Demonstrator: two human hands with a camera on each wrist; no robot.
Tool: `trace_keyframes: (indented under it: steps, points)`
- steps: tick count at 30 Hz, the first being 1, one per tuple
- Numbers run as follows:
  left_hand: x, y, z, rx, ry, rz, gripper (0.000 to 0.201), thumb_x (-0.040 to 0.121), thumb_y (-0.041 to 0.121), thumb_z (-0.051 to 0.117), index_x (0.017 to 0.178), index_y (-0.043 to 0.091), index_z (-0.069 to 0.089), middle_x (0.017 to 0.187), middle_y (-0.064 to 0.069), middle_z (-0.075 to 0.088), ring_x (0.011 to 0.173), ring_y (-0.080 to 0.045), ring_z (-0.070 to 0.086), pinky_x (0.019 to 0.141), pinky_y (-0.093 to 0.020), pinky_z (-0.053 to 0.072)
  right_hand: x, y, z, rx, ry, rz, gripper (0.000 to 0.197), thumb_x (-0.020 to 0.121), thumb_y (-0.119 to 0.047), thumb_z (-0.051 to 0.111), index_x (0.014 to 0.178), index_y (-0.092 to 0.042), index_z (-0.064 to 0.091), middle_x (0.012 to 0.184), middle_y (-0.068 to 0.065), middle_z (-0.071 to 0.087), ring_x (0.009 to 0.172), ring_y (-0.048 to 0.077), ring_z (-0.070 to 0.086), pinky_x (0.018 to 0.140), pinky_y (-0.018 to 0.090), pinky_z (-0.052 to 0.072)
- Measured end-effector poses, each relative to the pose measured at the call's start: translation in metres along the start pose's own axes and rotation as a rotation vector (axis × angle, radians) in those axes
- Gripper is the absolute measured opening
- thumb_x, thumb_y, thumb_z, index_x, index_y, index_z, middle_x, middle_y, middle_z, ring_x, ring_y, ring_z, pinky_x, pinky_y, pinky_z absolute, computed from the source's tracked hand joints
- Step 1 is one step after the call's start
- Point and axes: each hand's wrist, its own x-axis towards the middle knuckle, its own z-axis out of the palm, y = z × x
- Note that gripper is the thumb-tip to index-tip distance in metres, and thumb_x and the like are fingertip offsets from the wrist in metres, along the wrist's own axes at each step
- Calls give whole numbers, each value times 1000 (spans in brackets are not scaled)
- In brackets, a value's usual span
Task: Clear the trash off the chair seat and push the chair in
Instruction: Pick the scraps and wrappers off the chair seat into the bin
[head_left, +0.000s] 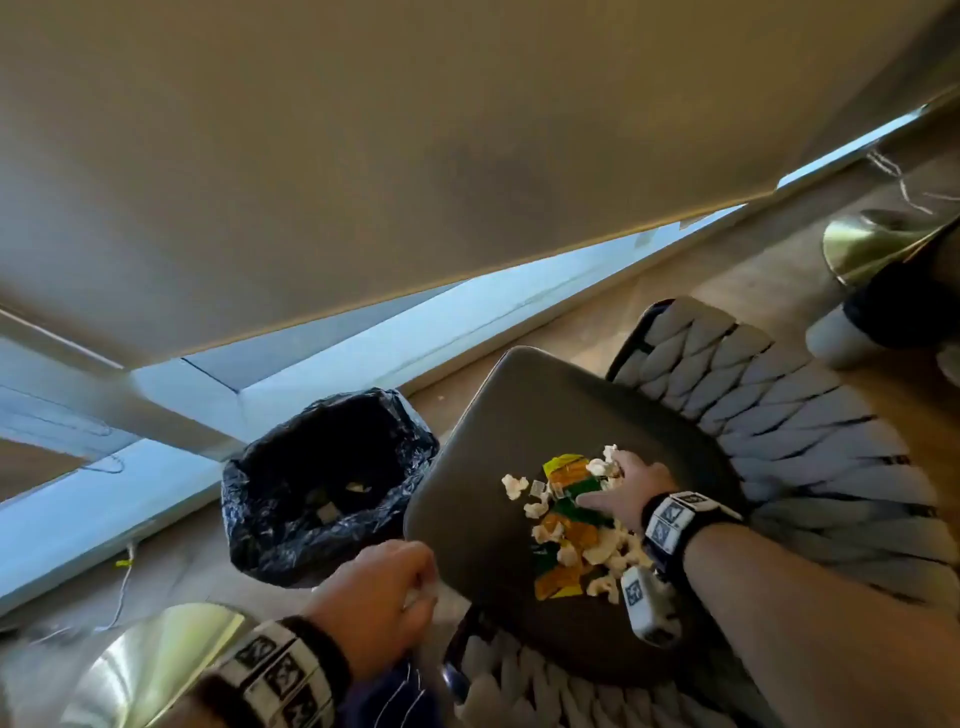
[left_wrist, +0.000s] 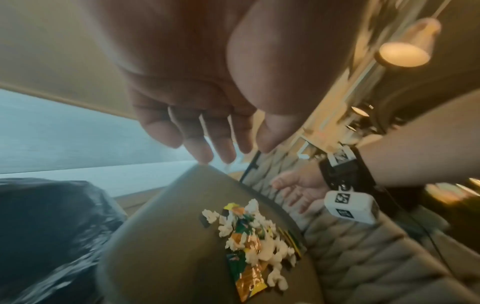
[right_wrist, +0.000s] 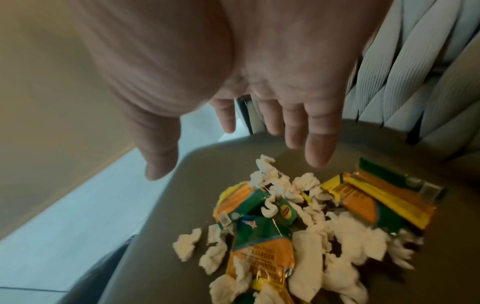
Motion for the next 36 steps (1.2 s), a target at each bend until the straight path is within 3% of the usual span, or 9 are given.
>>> trace_keyframes:
  steps: [4,10,12,16,20,22,27,31,36]
  points:
    - [89,8,11,183,-22,130,41,86,48,54,125,37,48,120,10,50,117,-16,47,103,-41,44,49,-17,25,60,-26,113,114,62,-59,82,153,-40,17,160,12,2,142,41,30,106,53,40]
    - [195,6,63,331,-80,246,79,80,52,66,147,34,28,151,-2,31,139,-30,29,108,-53,39,108,-29,78,4,32,146,121,49,-76,76,151,-36,25,156,13,13,138,39,35,107,50,40]
    - [218,7,84,317,-113,268,87,79,54,67,151,36,22,159,-5,22,144,-33,22,109,-57,36,117,-26,93,-111,61,117,105,57,-74,72,146,-35,32,150,13,28,133,36,41,103,48,43]
    - [245,9,135,352,-160,219,103,79,63,64,156,37,1,165,-9,1,148,-40,5,113,-68,15,131,-12,105,-90,140,81,54,82,-39,66,131,-34,46,144,13,30,123,38,47,99,45,46]
    - [253,9,165,357,-125,259,88,87,52,62,156,36,9,164,-8,1,146,-40,6,113,-65,8,141,-6,109,-57,199,-51,12,85,-16,57,90,-27,60,124,13,49,78,21,52,73,30,42]
    - [255,10,175,341,-117,320,81,87,51,61,154,34,19,159,-11,13,141,-39,14,111,-62,15,144,-5,109,-51,217,-98,14,80,-12,58,75,-24,59,104,12,58,71,18,52,67,27,40]
    - [253,15,182,340,-84,499,50,93,33,54,139,16,46,131,-16,47,115,-40,47,91,-50,41,148,-1,97,66,308,-88,17,73,-7,61,75,-23,63,88,10,63,64,23,61,60,29,49]
    - [248,19,165,204,-90,381,40,99,21,49,137,11,45,131,-18,48,116,-41,50,94,-50,44,149,-7,80,185,381,-86,22,79,-6,62,87,-26,65,95,7,65,52,15,69,43,16,47]
    - [233,-15,120,-270,47,161,30,91,15,61,118,13,49,120,-10,49,106,-34,55,92,-48,51,139,-42,55,184,449,-173,23,81,-7,63,94,-26,64,101,10,64,55,15,68,46,17,42]
